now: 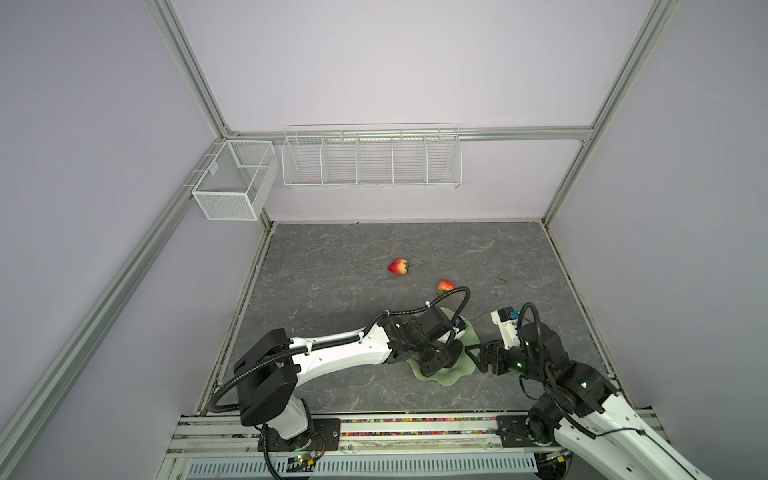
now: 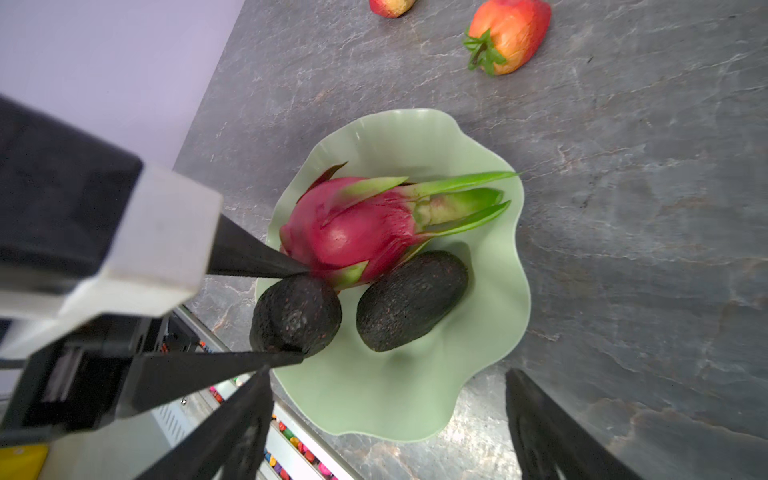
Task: Place and organize the fake fruits in the fruit bowl
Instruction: 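Place the second avocado in the bowl and open the left gripper, then grasp the red strawberry with the right gripper while left gripper withdraws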
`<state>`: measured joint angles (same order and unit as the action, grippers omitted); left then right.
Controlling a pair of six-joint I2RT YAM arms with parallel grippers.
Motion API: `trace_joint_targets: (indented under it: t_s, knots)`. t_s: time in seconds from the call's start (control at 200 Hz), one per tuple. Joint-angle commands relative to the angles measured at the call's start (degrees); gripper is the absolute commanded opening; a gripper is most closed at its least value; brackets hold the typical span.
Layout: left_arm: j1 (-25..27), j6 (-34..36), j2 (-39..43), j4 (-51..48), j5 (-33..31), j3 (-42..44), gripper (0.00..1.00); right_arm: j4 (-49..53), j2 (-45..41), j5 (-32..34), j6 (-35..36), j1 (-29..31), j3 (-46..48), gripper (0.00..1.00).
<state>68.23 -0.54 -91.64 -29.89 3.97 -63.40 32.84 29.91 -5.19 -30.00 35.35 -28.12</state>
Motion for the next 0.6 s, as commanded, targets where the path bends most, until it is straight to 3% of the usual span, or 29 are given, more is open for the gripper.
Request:
trace_joint_targets:
  t_s: [0.0,0.26,0.405,0.46,0.595]
  knots:
    - [0.52,1.48,-0.36,-0.47,-1.29,-0.97,0.60,-0.21,2.45,5.10,0.35,-0.13,-2.47,0.89]
    - [0.50,1.94,6.91,0.38,-3.61,-1.32,0.73,-2.09,16.72,10.10,4.82,-2.56,-11.11,0.89]
    - [-0.20,-0.33,14.14,3.46,-10.47,1.62,0.82,-9.06,27.73,4.32,7.67,-8.15,-15.86,0.89]
    - [-2.57,-1.60,16.90,5.51,-11.84,3.39,0.88,-11.69,33.02,1.34,9.13,-9.93,-18.36,0.89]
    - [-12.23,-6.23,20.97,9.65,-5.66,6.45,0.93,-12.76,48.81,-4.33,14.26,-12.38,-28.97,0.89]
